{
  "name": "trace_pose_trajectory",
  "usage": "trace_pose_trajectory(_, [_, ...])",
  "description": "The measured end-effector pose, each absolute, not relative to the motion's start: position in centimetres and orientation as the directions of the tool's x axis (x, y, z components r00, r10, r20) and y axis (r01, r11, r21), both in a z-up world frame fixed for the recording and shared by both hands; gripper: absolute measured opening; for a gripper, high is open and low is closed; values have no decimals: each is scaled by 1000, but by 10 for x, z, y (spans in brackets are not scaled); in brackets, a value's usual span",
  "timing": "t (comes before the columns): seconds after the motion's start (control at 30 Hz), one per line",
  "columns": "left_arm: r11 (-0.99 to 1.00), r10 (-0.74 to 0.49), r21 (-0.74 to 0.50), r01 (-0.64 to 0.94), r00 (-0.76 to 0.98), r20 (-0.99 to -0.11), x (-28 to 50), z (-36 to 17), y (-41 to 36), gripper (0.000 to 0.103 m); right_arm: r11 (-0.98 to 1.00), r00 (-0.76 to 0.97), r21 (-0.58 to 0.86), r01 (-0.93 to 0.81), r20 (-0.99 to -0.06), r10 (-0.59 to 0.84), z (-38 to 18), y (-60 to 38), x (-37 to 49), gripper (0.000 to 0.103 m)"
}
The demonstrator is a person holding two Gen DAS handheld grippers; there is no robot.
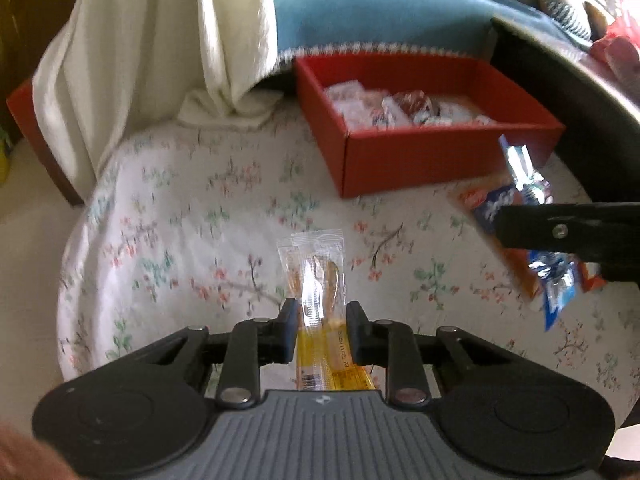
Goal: Organize snacks
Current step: 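Carry the bar and blue packet over the red box with both tools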
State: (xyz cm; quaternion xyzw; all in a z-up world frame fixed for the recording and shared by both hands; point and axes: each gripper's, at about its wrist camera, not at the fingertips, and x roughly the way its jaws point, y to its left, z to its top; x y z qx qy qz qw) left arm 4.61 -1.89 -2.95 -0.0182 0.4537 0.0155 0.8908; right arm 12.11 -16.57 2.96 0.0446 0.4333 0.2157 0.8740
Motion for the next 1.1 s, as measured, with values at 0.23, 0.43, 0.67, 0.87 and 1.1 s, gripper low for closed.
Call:
trace_pose_trajectory(0.23, [1000,-4,-8,-3,653,-758,55,-10,-27,19,914,573,276,-298,-713,403,38,-176,134,74])
trace_pose_trajectory(0.43, [1000,-16,-8,15,698,-716,69,5,-33,19,923,604,280,-263,-699,384,44,-184,147,74])
trace_pose_trajectory(0.67, [999,-32,-20,25,732,-681,87,17,-38,19,929,633,286,-236,-680,370,49,-189,163,74])
trace_pose_trajectory(0.87, [999,-33,-15,30,759,-650,109,26,-43,19,927,662,300,-224,-651,370,56,-192,184,74])
trace_pose_trajectory(1.1, [999,-28,-34,9,782,-622,146,36,-38,19,931,688,303,-204,-632,357,58,-194,223,74])
